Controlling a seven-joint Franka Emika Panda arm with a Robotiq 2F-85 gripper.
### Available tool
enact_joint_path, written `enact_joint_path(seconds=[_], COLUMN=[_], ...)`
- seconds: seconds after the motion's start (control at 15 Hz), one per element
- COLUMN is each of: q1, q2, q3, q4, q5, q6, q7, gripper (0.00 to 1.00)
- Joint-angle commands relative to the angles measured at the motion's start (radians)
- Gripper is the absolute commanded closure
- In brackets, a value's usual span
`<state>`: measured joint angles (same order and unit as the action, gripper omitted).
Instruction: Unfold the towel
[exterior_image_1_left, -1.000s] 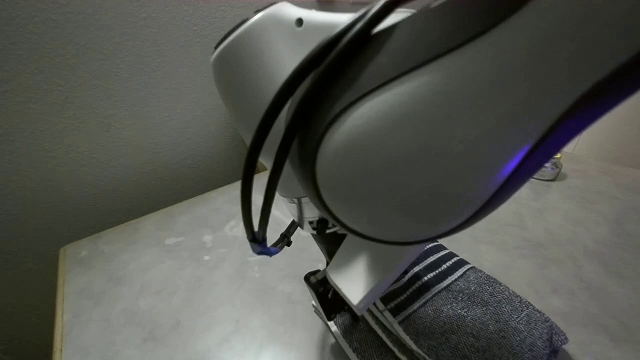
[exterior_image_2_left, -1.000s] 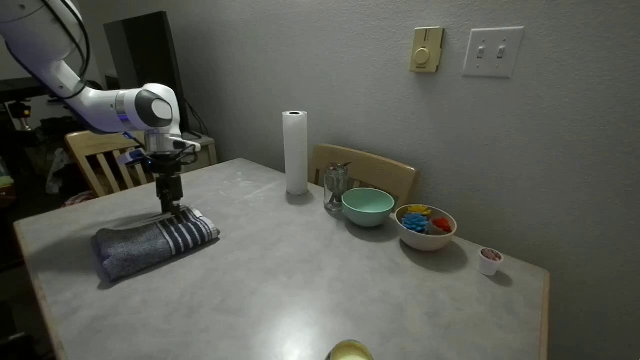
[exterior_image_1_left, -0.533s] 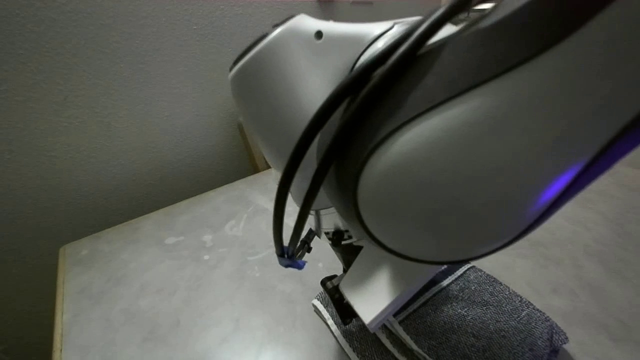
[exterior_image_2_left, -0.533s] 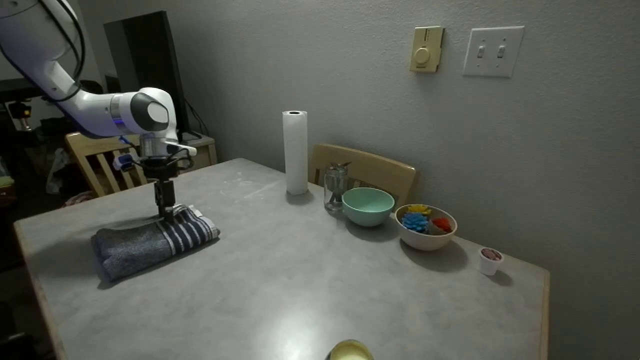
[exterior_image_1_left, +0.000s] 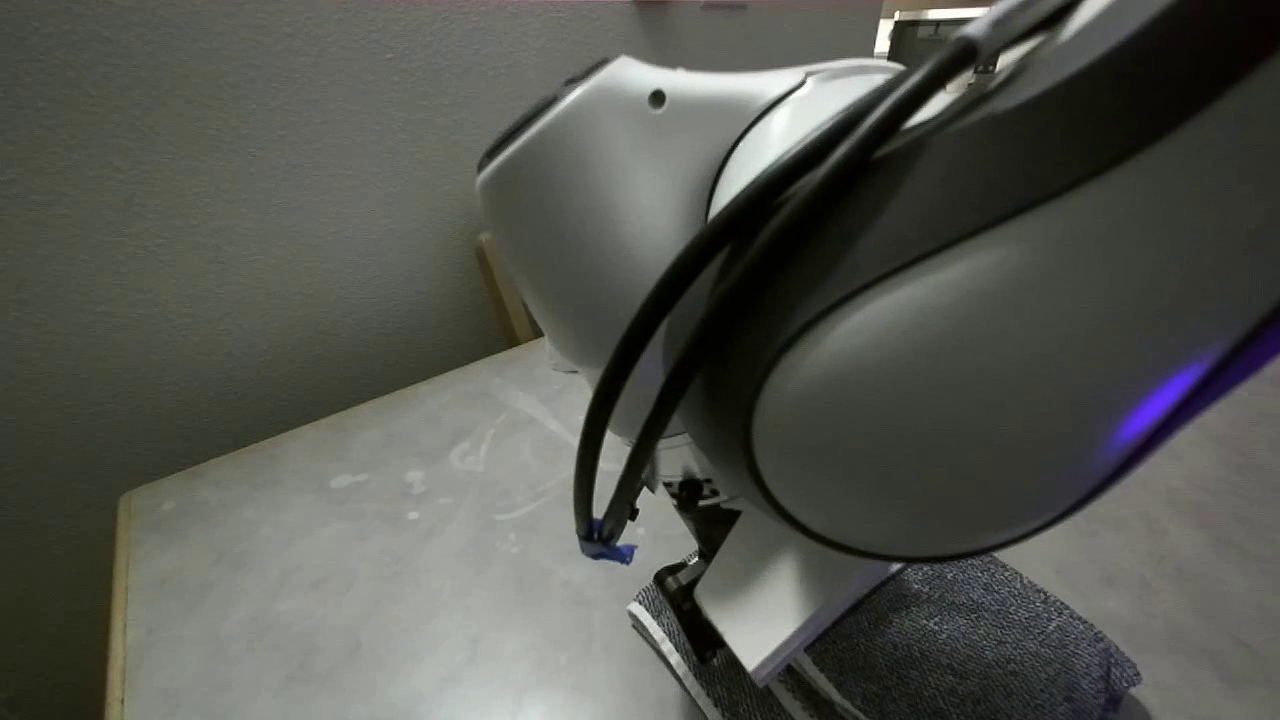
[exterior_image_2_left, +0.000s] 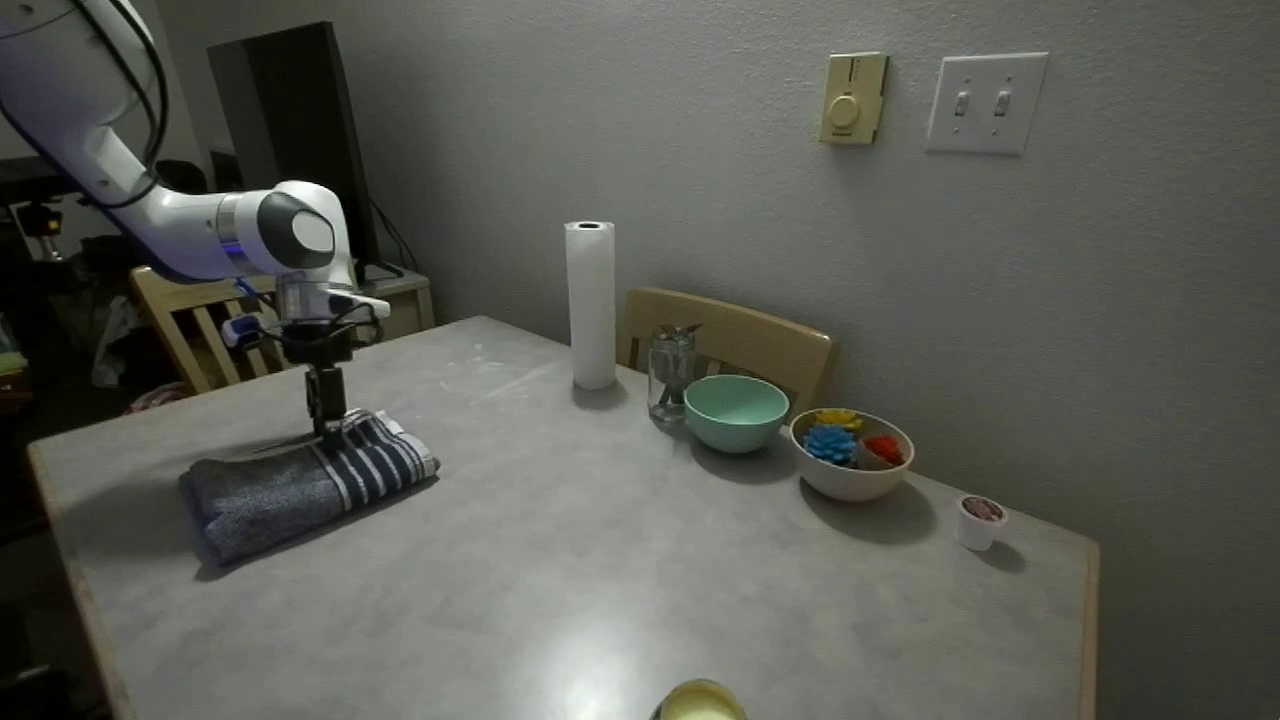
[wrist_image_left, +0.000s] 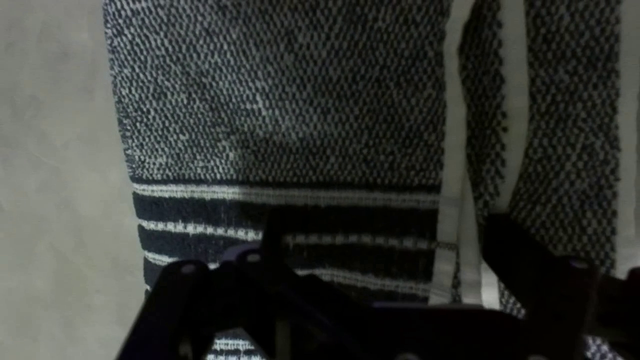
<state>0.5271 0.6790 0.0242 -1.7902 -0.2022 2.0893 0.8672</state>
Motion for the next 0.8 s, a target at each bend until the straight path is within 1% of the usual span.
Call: enact_joint_path(seconds=[0.0,0.27,0.73], q1=[0.000,-0.006,-0.020], q2=[-0.036,-0.038,-0.031], q3=[0.019,0.037,0.077], q4=[-0.027,-0.029,-0.056], q5=[-0.038,-0.041,-0.001], q6=[0.005,0.023,0.028], q7=[0.012,0.004,-0.020], gripper=[0.00,0.00,0.00])
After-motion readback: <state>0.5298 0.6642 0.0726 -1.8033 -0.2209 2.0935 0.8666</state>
